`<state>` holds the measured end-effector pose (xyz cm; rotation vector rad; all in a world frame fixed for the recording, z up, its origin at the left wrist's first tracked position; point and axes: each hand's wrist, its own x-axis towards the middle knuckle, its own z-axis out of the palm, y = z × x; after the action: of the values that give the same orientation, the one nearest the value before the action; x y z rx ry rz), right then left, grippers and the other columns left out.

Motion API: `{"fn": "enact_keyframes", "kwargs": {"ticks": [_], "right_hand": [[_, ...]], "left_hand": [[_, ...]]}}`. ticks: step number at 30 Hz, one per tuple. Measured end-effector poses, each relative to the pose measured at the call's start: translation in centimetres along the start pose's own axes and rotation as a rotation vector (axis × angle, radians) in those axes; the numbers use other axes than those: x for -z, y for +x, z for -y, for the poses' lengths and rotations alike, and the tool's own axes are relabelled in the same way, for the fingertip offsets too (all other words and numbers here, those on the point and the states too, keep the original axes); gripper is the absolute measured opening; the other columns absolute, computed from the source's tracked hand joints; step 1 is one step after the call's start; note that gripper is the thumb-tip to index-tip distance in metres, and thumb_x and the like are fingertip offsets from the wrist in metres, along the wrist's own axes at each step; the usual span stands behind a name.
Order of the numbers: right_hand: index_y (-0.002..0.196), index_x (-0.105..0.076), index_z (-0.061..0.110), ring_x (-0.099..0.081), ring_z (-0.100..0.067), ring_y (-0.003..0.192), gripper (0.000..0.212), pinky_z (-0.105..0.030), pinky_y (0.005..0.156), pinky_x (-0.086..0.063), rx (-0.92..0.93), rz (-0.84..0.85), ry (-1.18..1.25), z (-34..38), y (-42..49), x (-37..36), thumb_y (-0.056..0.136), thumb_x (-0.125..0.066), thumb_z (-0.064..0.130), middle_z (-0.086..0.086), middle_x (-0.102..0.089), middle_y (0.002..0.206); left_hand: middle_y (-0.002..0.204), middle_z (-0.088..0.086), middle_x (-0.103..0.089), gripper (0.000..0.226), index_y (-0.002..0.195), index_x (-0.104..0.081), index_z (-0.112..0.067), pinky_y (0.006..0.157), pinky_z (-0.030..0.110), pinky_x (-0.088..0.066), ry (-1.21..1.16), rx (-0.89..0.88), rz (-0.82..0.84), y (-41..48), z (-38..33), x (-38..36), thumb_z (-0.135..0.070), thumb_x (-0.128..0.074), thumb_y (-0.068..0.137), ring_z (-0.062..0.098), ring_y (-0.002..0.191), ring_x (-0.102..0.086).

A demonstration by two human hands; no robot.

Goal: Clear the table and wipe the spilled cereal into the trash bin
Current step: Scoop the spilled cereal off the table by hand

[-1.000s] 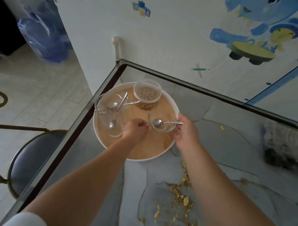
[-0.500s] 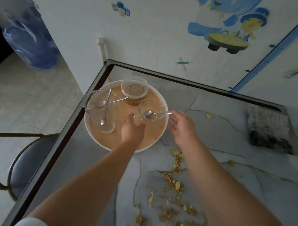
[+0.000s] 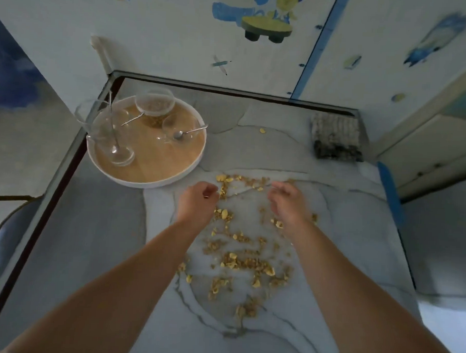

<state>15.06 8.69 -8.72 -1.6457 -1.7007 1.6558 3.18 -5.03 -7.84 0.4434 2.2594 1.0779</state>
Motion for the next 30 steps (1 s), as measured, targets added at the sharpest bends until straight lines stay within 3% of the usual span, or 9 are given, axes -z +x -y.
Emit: {"fn": "enact_keyframes", "kwargs": {"ticks": [6, 11, 17, 22, 26, 30], "right_hand": [[0.09, -0.064, 0.024, -0.061, -0.016, 0.092, 0.017, -0.035, 0.086, -0.049, -0.002, -0.058, -0.049, -5.5, -2.0, 7.3, 0.083, -0.061, 0.009, 0.001, -0.065, 0.094], [0.097, -0.067, 0.018, -0.058, -0.014, 0.086, 0.018, -0.033, 0.084, -0.048, 0.052, -0.046, -0.198, -8.8, -2.7, 10.7, 0.083, -0.061, 0.009, 0.008, -0.062, 0.082], [0.11, -0.064, 0.006, -0.061, -0.025, 0.102, 0.027, -0.028, 0.089, -0.044, 0.106, 0.002, -0.419, -11.6, -2.9, 11.3, 0.083, -0.061, 0.008, -0.011, -0.066, 0.11], [0.118, -0.058, 0.011, -0.056, -0.026, 0.109, 0.034, -0.027, 0.088, -0.041, 0.233, -0.042, -0.617, -10.9, -1.8, 11.0, 0.085, -0.057, 0.013, -0.011, -0.058, 0.122], [0.125, -0.053, 0.017, -0.053, -0.028, 0.112, 0.038, -0.031, 0.093, -0.041, 0.349, 0.025, -0.746, -9.7, -0.2, 9.9, 0.088, -0.054, 0.014, -0.01, -0.047, 0.131], [0.128, -0.051, 0.018, -0.049, -0.029, 0.115, 0.038, -0.034, 0.09, -0.044, 0.395, 0.057, -0.96, -9.2, 0.7, 8.6, 0.09, -0.05, 0.014, -0.01, -0.04, 0.136]], "left_hand": [[0.1, -0.002, -0.063, 0.021, 0.109, -0.066, -0.017, 0.072, 0.019, -0.037, 0.122, -0.032, 0.011, -6.0, 0.4, -4.7, -0.022, -0.053, 0.092, 0.008, 0.085, -0.052], [0.103, 0.004, -0.067, 0.021, 0.107, -0.066, -0.013, 0.071, 0.022, -0.038, 0.143, -0.019, -0.016, -9.5, 1.6, -6.9, -0.02, -0.053, 0.093, 0.012, 0.083, -0.052], [0.102, 0.003, -0.067, 0.02, 0.106, -0.066, -0.011, 0.065, 0.017, -0.037, 0.158, -0.003, -0.063, -12.5, 3.3, -8.6, -0.02, -0.055, 0.092, 0.01, 0.082, -0.052], [0.102, 0.001, -0.068, 0.021, 0.106, -0.067, -0.013, 0.071, 0.019, -0.037, 0.197, 0.007, -0.102, -12.7, 4.4, -8.7, -0.022, -0.055, 0.091, 0.009, 0.084, -0.053], [0.09, -0.004, -0.063, 0.019, 0.104, -0.066, -0.014, 0.059, 0.014, -0.035, 0.195, 0.013, -0.096, -11.6, 4.1, -8.6, -0.021, -0.055, 0.091, 0.012, 0.082, -0.056], [0.094, -0.002, -0.065, 0.019, 0.106, -0.065, -0.014, 0.059, 0.015, -0.038, 0.199, -0.013, -0.069, -10.5, 3.5, -8.9, -0.019, -0.054, 0.092, 0.009, 0.079, -0.054]]}}
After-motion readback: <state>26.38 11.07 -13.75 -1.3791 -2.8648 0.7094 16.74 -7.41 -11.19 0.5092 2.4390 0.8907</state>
